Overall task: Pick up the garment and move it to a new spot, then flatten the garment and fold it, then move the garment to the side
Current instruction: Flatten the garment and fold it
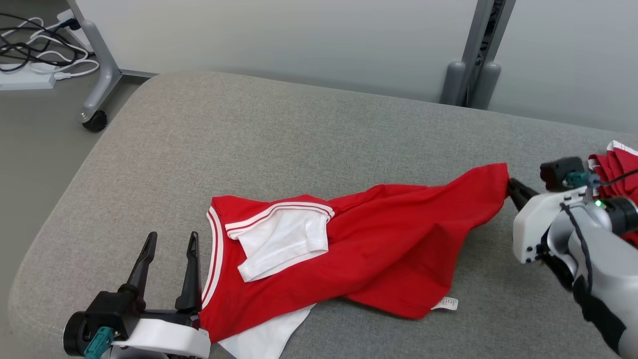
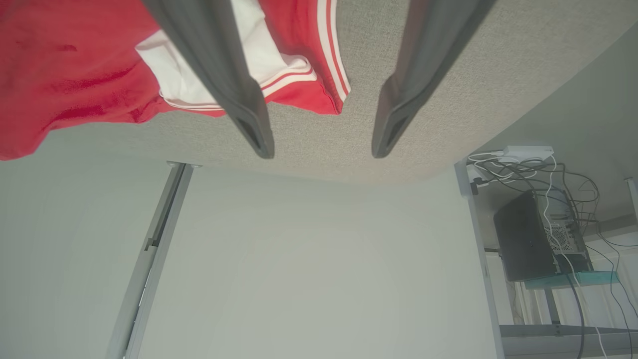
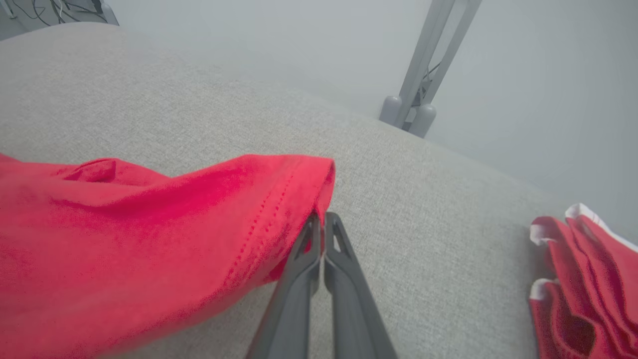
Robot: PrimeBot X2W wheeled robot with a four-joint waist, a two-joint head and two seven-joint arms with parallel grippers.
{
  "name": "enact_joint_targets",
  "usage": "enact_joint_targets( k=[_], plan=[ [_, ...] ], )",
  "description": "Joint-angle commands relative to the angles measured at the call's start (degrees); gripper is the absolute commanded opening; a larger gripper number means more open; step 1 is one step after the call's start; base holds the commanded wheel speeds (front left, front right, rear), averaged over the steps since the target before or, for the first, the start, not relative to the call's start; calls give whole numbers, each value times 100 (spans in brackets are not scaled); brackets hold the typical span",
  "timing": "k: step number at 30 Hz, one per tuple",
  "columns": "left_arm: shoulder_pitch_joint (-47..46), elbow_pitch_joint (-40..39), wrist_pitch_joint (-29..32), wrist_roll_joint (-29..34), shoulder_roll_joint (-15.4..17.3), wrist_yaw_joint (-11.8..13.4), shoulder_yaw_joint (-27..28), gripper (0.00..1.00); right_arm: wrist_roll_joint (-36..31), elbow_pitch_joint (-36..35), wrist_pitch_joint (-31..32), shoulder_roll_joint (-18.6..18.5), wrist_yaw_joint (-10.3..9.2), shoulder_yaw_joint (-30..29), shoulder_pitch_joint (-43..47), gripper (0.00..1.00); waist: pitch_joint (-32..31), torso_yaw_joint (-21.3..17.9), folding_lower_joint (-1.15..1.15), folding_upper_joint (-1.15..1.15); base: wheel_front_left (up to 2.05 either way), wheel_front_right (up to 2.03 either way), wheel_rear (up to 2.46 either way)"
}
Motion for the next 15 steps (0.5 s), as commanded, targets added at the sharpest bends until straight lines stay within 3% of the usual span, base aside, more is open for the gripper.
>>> enact_joint_targets(
  k=[1, 8, 15],
  plan=[
    [-99, 9, -19, -47, 19, 5, -7, 100, -44, -33, 7, -91, -1, 50, -184, 0, 25, 24, 0, 0, 0, 0, 0],
    [-158, 48, -19, -82, 19, -20, -93, 100, -155, -77, 9, -438, -2, 335, -1034, 0, 137, 208, 0, 0, 0, 0, 0],
    [-232, 64, -19, -127, 20, -8, -163, 100, -311, 146, -277, -522, -2, 421, -1650, 0, 238, 362, 0, 0, 0, 0, 0]
  ],
)
